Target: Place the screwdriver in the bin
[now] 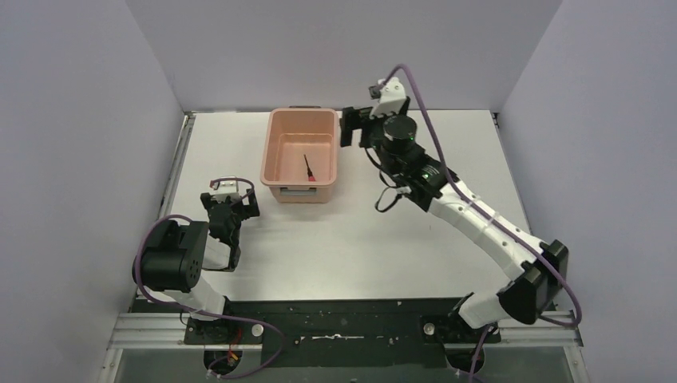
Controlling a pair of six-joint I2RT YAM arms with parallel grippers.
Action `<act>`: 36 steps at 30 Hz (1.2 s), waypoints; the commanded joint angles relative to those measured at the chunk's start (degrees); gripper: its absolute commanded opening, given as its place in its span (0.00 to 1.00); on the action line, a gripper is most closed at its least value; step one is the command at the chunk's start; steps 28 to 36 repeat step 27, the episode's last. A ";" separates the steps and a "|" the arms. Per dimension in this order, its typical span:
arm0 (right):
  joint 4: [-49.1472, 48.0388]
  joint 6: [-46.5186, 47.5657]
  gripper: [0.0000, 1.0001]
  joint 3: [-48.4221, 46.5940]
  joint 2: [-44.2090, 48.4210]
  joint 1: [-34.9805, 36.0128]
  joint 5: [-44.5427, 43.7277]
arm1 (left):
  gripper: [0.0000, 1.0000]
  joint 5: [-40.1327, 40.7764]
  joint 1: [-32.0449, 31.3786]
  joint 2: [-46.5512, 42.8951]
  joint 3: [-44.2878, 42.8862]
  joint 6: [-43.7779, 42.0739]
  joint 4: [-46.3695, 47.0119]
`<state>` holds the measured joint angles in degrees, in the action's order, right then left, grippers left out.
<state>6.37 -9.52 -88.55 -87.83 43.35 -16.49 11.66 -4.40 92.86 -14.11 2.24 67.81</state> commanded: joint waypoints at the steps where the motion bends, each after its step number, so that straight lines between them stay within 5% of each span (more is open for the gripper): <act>1: -16.74 6.97 1.00 21.39 11.05 -6.87 -0.23 | 0.97 -0.66 0.03 -0.55 -0.48 -0.49 1.42; 7: -25.82 8.63 1.00 45.40 24.39 -14.27 -2.05 | 0.97 -0.66 0.01 -0.51 -0.48 -0.50 1.43; 17: -39.14 1.88 1.00 71.06 33.95 -21.94 1.67 | 0.97 -0.59 0.01 -0.52 -0.48 -0.54 1.40; 36: -37.96 0.77 1.00 70.68 32.69 -22.20 2.19 | 0.97 -0.74 0.01 -0.62 -0.49 -0.49 1.42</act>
